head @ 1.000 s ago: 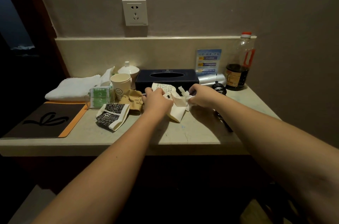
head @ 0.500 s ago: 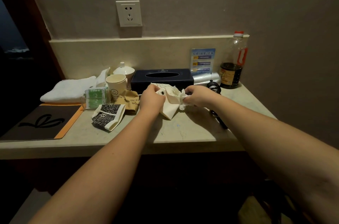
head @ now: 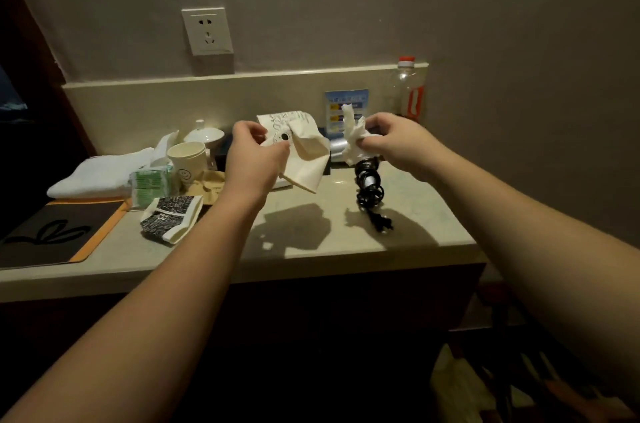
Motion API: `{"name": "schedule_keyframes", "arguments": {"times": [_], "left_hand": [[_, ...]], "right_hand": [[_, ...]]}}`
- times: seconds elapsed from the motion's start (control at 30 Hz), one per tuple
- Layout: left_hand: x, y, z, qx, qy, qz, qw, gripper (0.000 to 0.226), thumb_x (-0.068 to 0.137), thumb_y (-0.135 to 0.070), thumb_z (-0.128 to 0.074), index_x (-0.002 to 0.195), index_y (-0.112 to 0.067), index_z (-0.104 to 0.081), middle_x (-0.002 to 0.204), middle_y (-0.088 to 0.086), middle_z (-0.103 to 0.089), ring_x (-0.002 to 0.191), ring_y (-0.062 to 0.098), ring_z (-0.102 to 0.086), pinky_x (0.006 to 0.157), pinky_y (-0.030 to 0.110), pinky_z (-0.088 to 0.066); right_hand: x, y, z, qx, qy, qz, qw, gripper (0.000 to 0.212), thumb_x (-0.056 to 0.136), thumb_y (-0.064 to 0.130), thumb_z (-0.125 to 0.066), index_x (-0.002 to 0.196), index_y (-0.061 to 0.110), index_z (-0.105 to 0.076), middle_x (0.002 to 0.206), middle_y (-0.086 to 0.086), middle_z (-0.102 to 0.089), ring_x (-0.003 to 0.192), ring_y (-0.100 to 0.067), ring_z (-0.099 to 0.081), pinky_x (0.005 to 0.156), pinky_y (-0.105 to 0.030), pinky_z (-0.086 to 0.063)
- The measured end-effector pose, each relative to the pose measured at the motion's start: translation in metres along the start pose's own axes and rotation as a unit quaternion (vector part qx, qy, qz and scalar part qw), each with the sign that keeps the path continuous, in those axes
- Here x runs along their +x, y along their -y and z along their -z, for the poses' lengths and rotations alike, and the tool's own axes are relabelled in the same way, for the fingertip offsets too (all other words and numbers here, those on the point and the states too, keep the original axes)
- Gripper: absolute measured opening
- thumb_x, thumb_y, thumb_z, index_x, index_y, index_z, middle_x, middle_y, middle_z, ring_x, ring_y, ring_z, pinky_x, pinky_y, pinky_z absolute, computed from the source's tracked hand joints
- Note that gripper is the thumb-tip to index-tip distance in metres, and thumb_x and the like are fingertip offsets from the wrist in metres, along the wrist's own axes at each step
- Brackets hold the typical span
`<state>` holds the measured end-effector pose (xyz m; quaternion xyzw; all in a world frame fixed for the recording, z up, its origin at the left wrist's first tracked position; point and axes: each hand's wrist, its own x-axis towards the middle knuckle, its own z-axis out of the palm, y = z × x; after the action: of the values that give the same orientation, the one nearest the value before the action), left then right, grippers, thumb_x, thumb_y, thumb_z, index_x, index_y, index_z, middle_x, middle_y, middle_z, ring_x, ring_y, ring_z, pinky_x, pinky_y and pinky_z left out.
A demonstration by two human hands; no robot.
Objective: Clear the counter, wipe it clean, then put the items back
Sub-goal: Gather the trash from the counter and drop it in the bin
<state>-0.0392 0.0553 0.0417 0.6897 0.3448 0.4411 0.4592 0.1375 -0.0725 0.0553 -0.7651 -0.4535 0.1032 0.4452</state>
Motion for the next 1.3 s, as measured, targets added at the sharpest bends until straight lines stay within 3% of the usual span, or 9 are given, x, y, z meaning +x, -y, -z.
{"name": "schedule_keyframes", "arguments": {"times": [0.07, 0.2, 0.27, 0.43, 0.6, 0.73, 0.9, 1.03, 1.3], "left_hand": [[-0.018, -0.01, -0.009, -0.015, 0.002, -0.015, 1.0, 0.036, 0.087, -0.015, -0.068, 0.115, -0.017, -0.045, 0.111, 0.0, -0.052, 0.095, 0.011, -0.055, 0.069, 0.028, -0.053], [-0.064, -0.02, -0.039, -0.047, 0.023, -0.004, 0.999, 0.035, 0.084, -0.019, -0.071, 0.111, -0.02, -0.048, 0.109, -0.003, -0.053, 0.11, 0.022, -0.055, 0.09, 0.043, -0.053], [-0.091, -0.023, -0.059, -0.049, 0.041, 0.007, 0.998, 0.035, 0.085, -0.019, -0.071, 0.111, -0.022, -0.047, 0.11, -0.005, -0.053, 0.112, 0.02, -0.055, 0.092, 0.042, -0.052], [-0.166, -0.019, -0.112, -0.039, 0.096, 0.031, 0.994, 0.034, 0.087, -0.02, -0.068, 0.112, -0.025, -0.046, 0.104, -0.015, -0.049, 0.102, 0.01, -0.053, 0.084, 0.03, -0.05], [-0.228, 0.002, -0.165, -0.03, 0.133, 0.085, 0.987, 0.028, 0.084, -0.016, -0.071, 0.095, -0.029, -0.048, 0.108, -0.001, -0.061, 0.094, 0.014, -0.062, 0.078, 0.03, -0.051], [-0.274, 0.017, -0.206, 0.015, 0.164, 0.115, 0.98, 0.03, 0.086, -0.02, -0.07, 0.106, -0.023, -0.049, 0.103, -0.008, -0.058, 0.089, 0.006, -0.059, 0.069, 0.026, -0.048], [-0.328, 0.042, -0.252, 0.084, 0.212, 0.152, 0.962, 0.03, 0.087, -0.023, -0.068, 0.109, -0.023, -0.047, 0.096, -0.017, -0.053, 0.083, 0.004, -0.058, 0.068, 0.031, -0.054], [-0.362, 0.071, -0.281, 0.122, 0.254, 0.19, 0.941, 0.028, 0.088, -0.021, -0.067, 0.107, -0.022, -0.046, 0.091, -0.019, -0.052, 0.081, 0.007, -0.06, 0.073, 0.042, -0.057], [-0.409, 0.172, -0.329, 0.213, 0.335, 0.223, 0.89, 0.03, 0.089, -0.022, -0.066, 0.11, -0.02, -0.044, 0.093, -0.016, -0.048, 0.079, 0.001, -0.053, 0.075, 0.04, -0.056]], "right_hand": [[-0.027, -0.003, 0.019, 0.022, -0.015, 0.007, 1.0, 0.033, 0.086, 0.025, -0.066, 0.118, 0.021, -0.059, 0.103, 0.008, -0.064, 0.092, -0.009, -0.062, 0.075, -0.025, -0.05], [-0.088, -0.026, 0.055, 0.06, -0.038, -0.011, 0.997, 0.025, 0.089, 0.027, -0.063, 0.114, 0.025, -0.06, 0.101, 0.015, -0.064, 0.09, -0.003, -0.061, 0.072, -0.022, -0.047], [-0.116, -0.046, 0.073, 0.064, -0.051, -0.031, 0.996, 0.026, 0.089, 0.026, -0.062, 0.115, 0.026, -0.062, 0.103, 0.015, -0.065, 0.093, -0.004, -0.062, 0.077, -0.024, -0.05], [-0.189, -0.107, 0.109, 0.061, -0.079, -0.093, 0.991, 0.024, 0.088, 0.025, -0.062, 0.112, 0.03, -0.065, 0.103, 0.016, -0.068, 0.092, -0.001, -0.062, 0.074, -0.02, -0.046], [-0.257, -0.172, 0.132, 0.069, -0.088, -0.178, 0.978, 0.018, 0.086, 0.033, -0.066, 0.104, 0.034, -0.066, 0.097, 0.021, -0.069, 0.091, 0.001, -0.063, 0.075, -0.022, -0.046], [-0.302, -0.218, 0.144, 0.059, -0.084, -0.226, 0.969, 0.02, 0.087, 0.033, -0.065, 0.107, 0.035, -0.063, 0.097, 0.022, -0.065, 0.088, 0.005, -0.059, 0.066, -0.017, -0.041], [-0.351, -0.276, 0.15, 0.056, -0.071, -0.287, 0.954, 0.013, 0.088, 0.032, -0.063, 0.101, 0.035, -0.061, 0.086, 0.021, -0.063, 0.075, 0.0, -0.059, 0.061, -0.02, -0.042], [-0.389, -0.323, 0.144, 0.063, -0.054, -0.342, 0.936, 0.016, 0.09, 0.031, -0.063, 0.105, 0.034, -0.057, 0.097, 0.02, -0.061, 0.083, 0.003, -0.057, 0.061, -0.015, -0.039], [-0.457, -0.423, 0.1, 0.072, -0.011, -0.469, 0.88, 0.016, 0.09, 0.027, -0.063, 0.105, 0.026, -0.059, 0.096, 0.01, -0.064, 0.081, -0.004, -0.057, 0.061, -0.018, -0.039]]}}
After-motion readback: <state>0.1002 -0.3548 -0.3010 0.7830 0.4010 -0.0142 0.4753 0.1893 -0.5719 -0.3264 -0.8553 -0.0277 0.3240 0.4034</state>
